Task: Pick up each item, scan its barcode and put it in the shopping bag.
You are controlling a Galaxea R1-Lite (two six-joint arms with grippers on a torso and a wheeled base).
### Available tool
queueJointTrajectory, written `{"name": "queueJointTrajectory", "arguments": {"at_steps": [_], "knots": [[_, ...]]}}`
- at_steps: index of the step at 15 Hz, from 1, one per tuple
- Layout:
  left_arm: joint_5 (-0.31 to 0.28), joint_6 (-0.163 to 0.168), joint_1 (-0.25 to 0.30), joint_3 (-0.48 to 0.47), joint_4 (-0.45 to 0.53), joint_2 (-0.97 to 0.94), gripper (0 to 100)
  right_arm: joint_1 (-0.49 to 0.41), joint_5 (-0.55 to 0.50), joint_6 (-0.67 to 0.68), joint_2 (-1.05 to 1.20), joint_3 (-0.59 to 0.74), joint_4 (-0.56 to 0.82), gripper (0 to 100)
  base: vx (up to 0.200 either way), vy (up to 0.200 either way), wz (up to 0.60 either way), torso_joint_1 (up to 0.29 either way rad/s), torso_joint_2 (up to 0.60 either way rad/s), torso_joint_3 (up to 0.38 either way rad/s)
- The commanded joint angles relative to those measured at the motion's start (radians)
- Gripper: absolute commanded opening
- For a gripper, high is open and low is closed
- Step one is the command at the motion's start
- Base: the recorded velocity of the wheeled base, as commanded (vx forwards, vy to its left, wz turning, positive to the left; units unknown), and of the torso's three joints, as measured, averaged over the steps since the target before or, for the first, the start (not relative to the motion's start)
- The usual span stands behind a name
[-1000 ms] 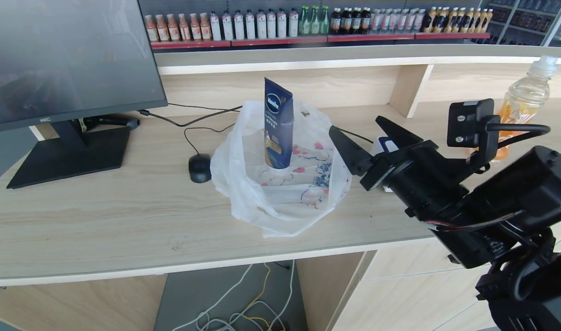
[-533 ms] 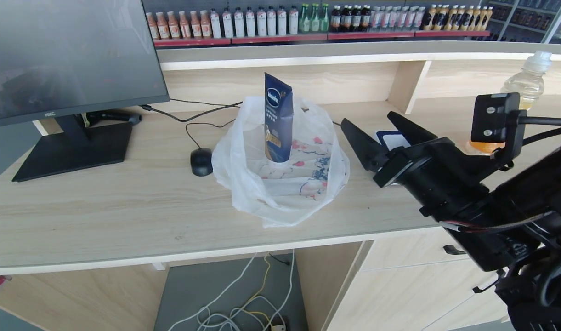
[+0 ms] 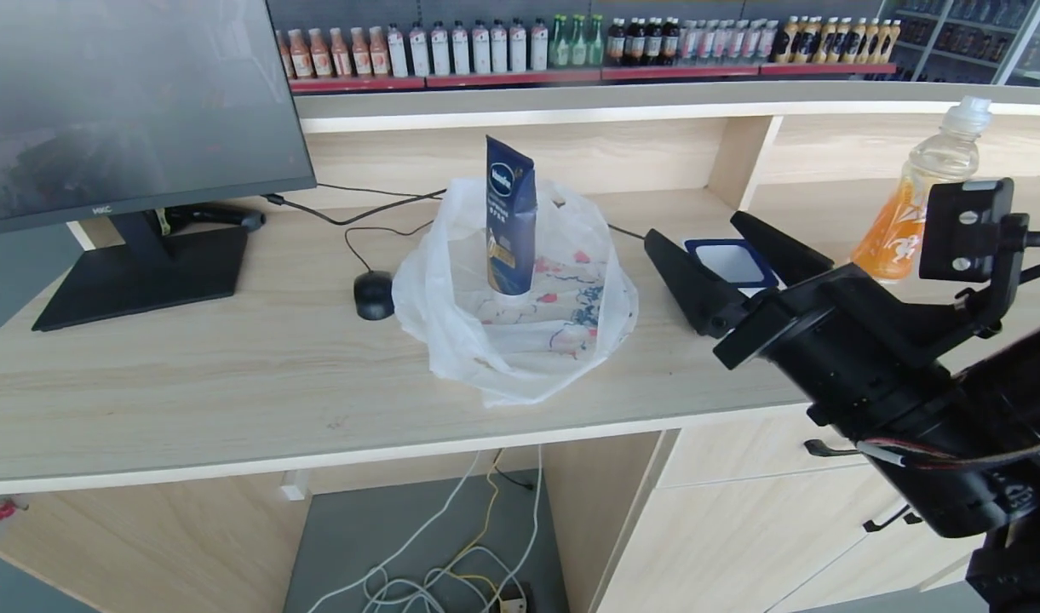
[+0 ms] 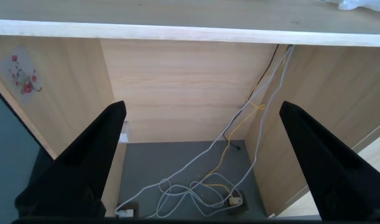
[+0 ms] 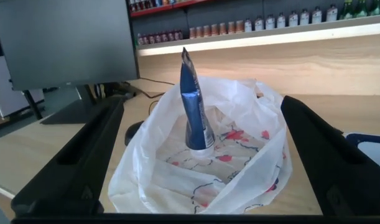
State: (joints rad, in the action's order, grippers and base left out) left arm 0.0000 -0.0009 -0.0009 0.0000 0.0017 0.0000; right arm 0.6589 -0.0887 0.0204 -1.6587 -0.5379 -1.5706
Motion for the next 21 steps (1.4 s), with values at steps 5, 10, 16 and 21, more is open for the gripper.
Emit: {"name": "queueJointTrajectory", "arguments": {"at_steps": [5, 10, 16, 21], "knots": [[0.0, -0.001, 0.001, 0.0, 0.0, 0.0, 100, 0.002, 0.0, 0.0, -0.007, 0.001, 0.0, 100, 0.0, -0.2, 0.0, 0.004, 0.0, 0.002], [0.0, -0.001, 0.001, 0.0, 0.0, 0.0, 100, 0.002, 0.0, 0.0, 0.0, 0.006, 0.0, 100, 0.0, -0.2, 0.0, 0.005, 0.0, 0.002], [0.0, -0.001, 0.001, 0.0, 0.0, 0.0, 100, 0.002, 0.0, -0.002, -0.001, 0.015, 0.0, 100, 0.0, -0.2, 0.0, 0.002, 0.0, 0.001], [0.0, -0.004, 0.001, 0.0, 0.0, 0.0, 100, 0.005, 0.0, -0.004, -0.018, 0.027, 0.0, 100, 0.0, -0.2, 0.0, 0.003, 0.0, 0.0]]}}
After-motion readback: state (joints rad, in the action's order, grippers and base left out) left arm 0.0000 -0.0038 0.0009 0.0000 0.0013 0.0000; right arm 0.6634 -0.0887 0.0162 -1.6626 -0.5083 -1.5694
